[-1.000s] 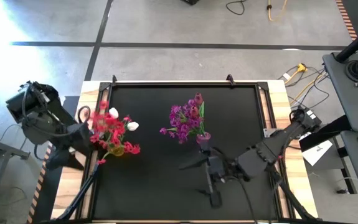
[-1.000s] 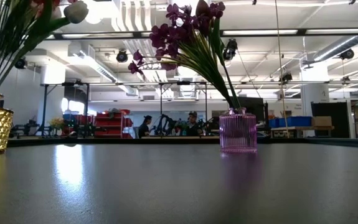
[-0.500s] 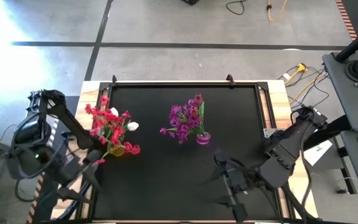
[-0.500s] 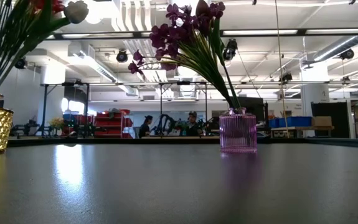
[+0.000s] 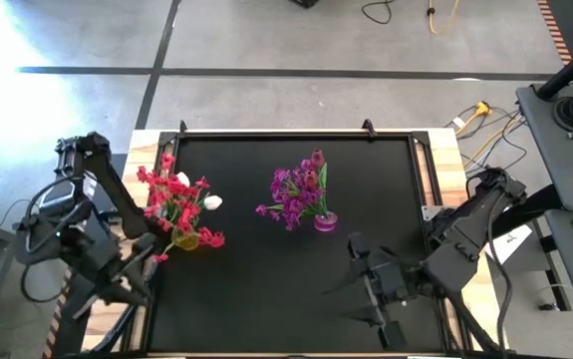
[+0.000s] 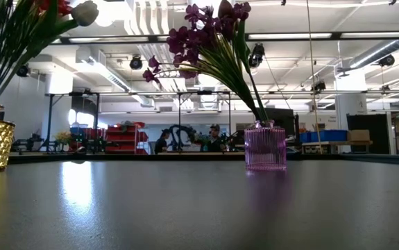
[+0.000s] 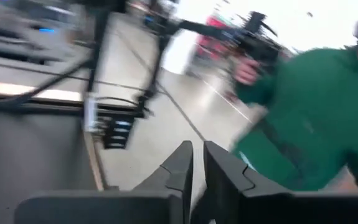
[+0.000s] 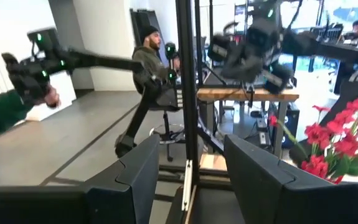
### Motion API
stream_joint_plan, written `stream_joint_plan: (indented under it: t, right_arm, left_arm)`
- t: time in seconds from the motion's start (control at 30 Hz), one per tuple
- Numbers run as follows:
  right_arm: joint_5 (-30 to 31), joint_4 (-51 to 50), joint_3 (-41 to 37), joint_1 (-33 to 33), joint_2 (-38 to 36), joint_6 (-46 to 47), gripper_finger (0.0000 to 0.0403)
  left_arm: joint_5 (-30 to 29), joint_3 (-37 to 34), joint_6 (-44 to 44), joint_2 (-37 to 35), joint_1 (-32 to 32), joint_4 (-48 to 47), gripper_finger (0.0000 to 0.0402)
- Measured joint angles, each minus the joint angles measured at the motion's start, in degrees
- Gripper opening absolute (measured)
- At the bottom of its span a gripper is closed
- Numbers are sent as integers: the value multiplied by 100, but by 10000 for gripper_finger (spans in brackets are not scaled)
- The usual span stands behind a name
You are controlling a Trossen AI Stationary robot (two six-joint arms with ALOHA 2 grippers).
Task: Sort flowers into vase by color
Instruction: Return to Home Position
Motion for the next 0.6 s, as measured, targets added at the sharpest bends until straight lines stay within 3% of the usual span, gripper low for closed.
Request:
stream_joint_plan:
  t: [0.07, 0.13, 0.23, 0.3, 0.4, 0.47, 0.6]
  right_arm:
    - [35, 28, 0, -10, -77, -66, 170]
    - [39, -64, 4, -11, -177, -137, 169]
    - [36, -390, 11, -11, -292, -279, 169]
    - [-20, -568, 11, -11, -315, -233, 171]
    - [-44, -1008, 11, -8, -311, 563, 173]
    - [-193, -1422, 7, -7, -310, 792, 173]
    - [-270, -1526, -240, 86, -372, 785, 173]
  left_arm:
    - [-635, -159, -251, -20, -2, 37, 27]
    - [-885, -310, -282, -24, 16, 10, 27]
    - [-818, -505, -534, 32, 46, 135, 28]
    - [-708, -656, -215, 43, 44, 243, 28]
    - [-574, -971, 636, -133, 51, 949, 28]
    - [1, -1276, 1354, -369, 79, 1540, 28]
    - [2036, -2167, 2636, -969, 84, 2813, 28]
